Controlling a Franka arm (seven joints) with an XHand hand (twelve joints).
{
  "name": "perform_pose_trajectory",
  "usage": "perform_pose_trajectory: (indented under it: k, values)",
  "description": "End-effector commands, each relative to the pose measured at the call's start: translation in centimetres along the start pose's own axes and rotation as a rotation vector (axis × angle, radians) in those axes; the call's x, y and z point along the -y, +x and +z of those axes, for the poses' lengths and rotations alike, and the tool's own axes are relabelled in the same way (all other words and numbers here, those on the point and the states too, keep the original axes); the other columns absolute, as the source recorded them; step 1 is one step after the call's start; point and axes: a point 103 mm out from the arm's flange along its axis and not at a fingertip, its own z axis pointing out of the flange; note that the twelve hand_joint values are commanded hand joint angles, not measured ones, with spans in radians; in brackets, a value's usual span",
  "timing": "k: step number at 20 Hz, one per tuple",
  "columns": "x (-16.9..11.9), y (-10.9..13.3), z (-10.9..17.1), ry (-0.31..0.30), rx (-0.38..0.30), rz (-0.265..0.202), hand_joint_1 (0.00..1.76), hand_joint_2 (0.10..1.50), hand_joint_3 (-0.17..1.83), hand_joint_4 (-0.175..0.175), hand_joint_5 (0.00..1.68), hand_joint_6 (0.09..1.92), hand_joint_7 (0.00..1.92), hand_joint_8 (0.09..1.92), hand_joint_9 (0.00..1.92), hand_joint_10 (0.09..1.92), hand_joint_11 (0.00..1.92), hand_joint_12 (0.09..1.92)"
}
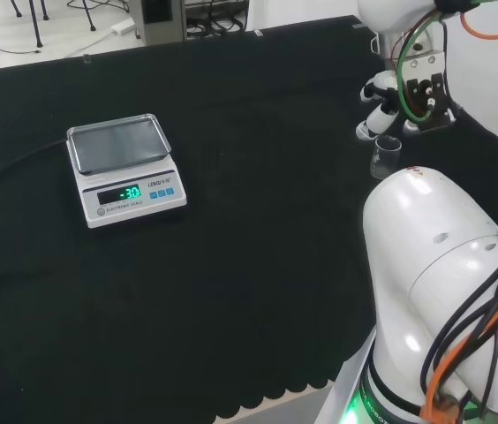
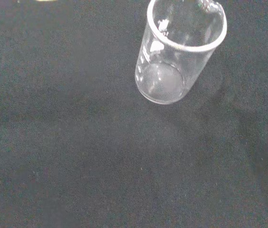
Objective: Pick up the beaker.
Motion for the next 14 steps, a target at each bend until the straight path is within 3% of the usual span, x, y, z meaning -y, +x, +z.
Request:
perform_pose_trajectory:
  k: [1,5,10,14]
  values:
    - [0.2,-0.2,2.2,0.050,0.049,0.005,0.67,0.72,0.51,-0.017,0.29,0.21,0.09,0.66,0.23,0.84,0.00,1.46]
    - [0.2,-0.6,3.2,0.069,0.036,0.006,0.67,0.73,0.51,-0.018,0.30,0.19,0.10,0.66,0.24,0.84,0.00,1.47]
    - [0.2,-1.6,3.9,0.067,-0.033,-0.005,0.67,0.73,0.50,-0.019,0.31,0.18,0.11,0.66,0.25,0.84,0.00,1.47]
    - [-0.6,-2.1,4.5,0.083,-0.033,-0.007,0.68,0.73,0.50,-0.020,0.32,0.18,0.12,0.67,0.26,0.84,0.01,1.46]
